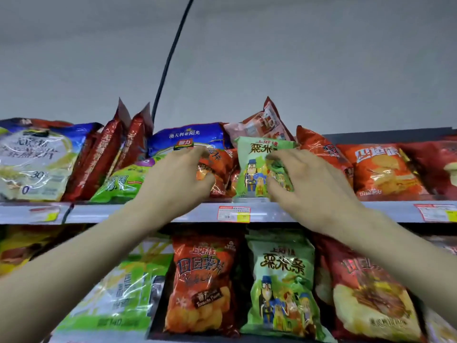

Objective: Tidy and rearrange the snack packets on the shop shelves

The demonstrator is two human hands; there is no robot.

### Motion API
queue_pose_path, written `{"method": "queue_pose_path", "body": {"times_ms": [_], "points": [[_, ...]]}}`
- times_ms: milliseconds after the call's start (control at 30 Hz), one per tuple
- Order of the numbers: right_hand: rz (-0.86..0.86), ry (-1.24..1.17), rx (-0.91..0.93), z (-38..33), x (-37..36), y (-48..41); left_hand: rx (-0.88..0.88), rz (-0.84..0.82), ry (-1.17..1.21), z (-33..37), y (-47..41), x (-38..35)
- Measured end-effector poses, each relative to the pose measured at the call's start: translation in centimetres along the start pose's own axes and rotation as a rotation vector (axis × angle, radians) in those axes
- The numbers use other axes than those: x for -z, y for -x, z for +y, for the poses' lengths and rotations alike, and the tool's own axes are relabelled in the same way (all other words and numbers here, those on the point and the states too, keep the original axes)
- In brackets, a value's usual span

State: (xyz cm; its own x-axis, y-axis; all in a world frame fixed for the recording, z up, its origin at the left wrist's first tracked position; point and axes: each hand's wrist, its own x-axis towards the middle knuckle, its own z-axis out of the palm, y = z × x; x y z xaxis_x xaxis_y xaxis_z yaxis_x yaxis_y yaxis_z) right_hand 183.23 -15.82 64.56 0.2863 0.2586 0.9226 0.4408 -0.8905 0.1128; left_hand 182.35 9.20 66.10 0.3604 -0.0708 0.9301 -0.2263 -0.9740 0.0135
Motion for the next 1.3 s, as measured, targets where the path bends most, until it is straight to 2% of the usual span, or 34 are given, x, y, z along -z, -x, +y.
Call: {"method": "queue_pose_path", "body": {"times_ms": [133,300,400,500,667,800,933,1067,1133,1300], "points": [[-0.091,-0.060,-0.167,1.0,-4.1,-5.2,0.166,-0.104,0.003,-3.0,-4.6,-3.5],[-0.219,-0.294,-0.469,2.3,-9.2,-9.1,0.427,-0.238,0.220,-5.0,-8.7,-8.3],[-0.244,-0.408,-0.601,3.2,-10.2,-10.5,0.544,-0.252,0.372,-5.2,-9.9,-10.0],[-0.309,-0.480,-0.682,4.0,-10.8,-11.1,0.561,-0.218,0.367,-5.4,-10.5,-10.6],[-0.274,-0.560,-0.758,4.8,-11.3,-11.1,0.572,-0.136,0.389,-5.5,-11.2,-10.0],[-0.197,-0.588,-0.777,5.0,-11.5,-10.9,0.587,-0.050,0.506,-5.8,-12.1,-8.9],[-0.115,-0.737,-0.794,6.1,-12.7,-11.8,0.605,-0.030,0.734,-6.5,-12.8,-8.1],[-0.119,-0.914,-0.795,7.9,-15.0,-13.2,0.671,-0.064,0.960,-8.0,-13.0,-7.7],[-0.122,-0.955,-0.795,5.9,-13.2,-12.7,0.696,-0.066,1.037,-8.6,-12.7,-7.4],[-0.135,-1.006,-0.820,3.1,-11.5,-12.7,0.712,0.091,1.364,-9.8,-13.2,-4.8]]}}
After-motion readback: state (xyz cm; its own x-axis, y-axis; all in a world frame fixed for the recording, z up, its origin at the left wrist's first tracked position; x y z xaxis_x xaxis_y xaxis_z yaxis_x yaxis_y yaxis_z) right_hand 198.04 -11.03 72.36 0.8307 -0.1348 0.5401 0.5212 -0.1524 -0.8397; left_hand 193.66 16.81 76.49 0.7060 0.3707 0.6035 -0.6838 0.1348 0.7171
